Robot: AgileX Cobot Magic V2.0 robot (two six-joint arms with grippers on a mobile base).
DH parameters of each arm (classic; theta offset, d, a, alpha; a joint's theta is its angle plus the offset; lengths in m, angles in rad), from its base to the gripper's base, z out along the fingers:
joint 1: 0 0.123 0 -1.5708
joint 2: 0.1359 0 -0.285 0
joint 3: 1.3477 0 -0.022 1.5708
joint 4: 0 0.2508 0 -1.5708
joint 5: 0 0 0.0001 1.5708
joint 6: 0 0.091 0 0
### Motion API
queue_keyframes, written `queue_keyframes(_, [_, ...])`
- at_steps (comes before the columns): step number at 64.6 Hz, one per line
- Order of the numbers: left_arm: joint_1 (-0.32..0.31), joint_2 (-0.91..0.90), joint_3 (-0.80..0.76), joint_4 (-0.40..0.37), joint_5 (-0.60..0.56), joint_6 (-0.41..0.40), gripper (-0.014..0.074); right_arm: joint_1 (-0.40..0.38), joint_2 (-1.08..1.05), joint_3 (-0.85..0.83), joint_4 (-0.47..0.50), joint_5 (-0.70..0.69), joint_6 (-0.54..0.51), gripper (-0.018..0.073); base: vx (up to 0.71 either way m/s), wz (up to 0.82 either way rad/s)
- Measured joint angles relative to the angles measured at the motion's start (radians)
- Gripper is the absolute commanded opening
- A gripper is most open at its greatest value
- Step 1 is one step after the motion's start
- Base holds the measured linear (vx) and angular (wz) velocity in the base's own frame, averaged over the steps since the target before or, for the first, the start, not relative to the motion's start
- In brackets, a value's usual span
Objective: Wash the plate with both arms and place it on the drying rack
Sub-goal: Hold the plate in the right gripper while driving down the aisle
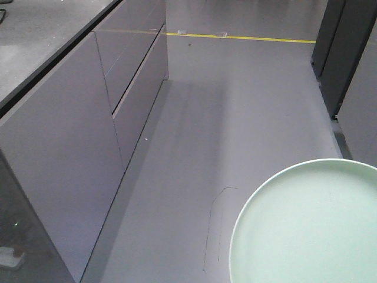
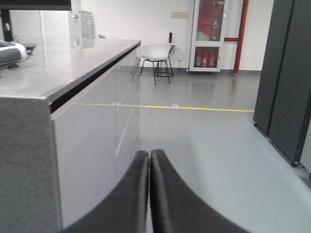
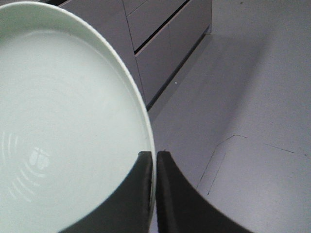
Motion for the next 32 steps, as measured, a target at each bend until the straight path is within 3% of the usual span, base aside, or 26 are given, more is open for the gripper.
queue_keyframes(32, [0.000, 0.000, 0.000, 0.000, 0.000, 0.000, -0.0006, 0.000, 0.000, 0.000, 0.000, 0.000, 0.000, -0.0002, 0.30, -0.16])
